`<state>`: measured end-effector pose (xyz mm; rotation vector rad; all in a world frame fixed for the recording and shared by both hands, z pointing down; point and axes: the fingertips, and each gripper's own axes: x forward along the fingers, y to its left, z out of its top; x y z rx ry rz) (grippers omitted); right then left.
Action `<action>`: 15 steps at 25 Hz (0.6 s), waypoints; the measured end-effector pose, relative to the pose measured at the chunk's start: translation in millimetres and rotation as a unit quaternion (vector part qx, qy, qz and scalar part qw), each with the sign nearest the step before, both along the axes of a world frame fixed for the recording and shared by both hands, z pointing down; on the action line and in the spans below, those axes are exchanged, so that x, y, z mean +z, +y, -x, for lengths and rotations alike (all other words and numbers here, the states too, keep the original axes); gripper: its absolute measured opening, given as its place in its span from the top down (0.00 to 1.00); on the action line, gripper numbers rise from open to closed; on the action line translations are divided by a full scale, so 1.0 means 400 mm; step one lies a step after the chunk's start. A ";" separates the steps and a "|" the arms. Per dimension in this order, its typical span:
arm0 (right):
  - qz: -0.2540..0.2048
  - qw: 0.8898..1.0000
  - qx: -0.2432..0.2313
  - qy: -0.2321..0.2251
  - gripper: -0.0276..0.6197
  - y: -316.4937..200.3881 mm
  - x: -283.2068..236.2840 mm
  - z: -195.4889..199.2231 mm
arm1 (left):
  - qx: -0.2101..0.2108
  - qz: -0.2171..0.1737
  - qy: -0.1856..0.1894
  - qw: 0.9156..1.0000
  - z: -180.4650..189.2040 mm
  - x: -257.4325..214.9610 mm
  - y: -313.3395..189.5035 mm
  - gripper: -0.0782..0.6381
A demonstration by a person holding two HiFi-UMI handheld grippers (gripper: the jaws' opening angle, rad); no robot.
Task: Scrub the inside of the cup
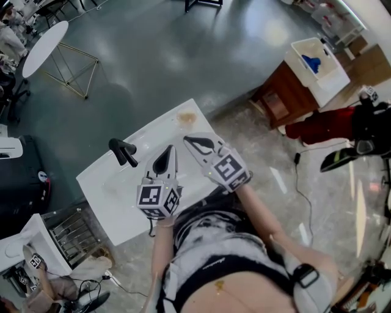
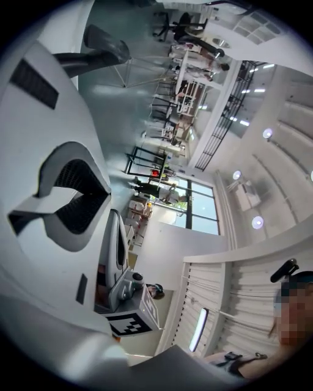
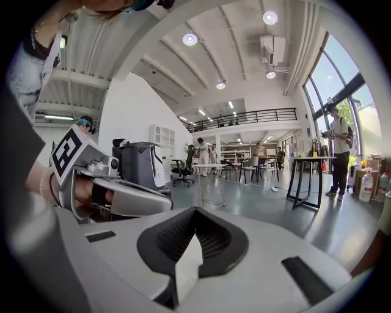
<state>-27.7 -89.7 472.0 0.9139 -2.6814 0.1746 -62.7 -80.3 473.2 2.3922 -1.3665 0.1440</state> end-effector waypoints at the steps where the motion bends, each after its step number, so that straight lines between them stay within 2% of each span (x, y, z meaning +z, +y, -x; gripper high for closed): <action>1: -0.004 1.000 -0.003 -0.002 0.95 0.004 -0.013 0.005 | -0.002 -0.008 -0.002 1.000 0.002 -0.014 0.001 0.88; 8: -0.035 0.999 -0.015 -0.027 0.95 0.026 -0.111 0.041 | -0.010 -0.055 -0.019 0.998 0.014 -0.104 0.020 0.88; 15: -0.042 0.999 -0.015 -0.024 0.95 0.041 -0.136 0.059 | -0.020 -0.059 -0.008 0.998 0.036 -0.136 0.039 0.88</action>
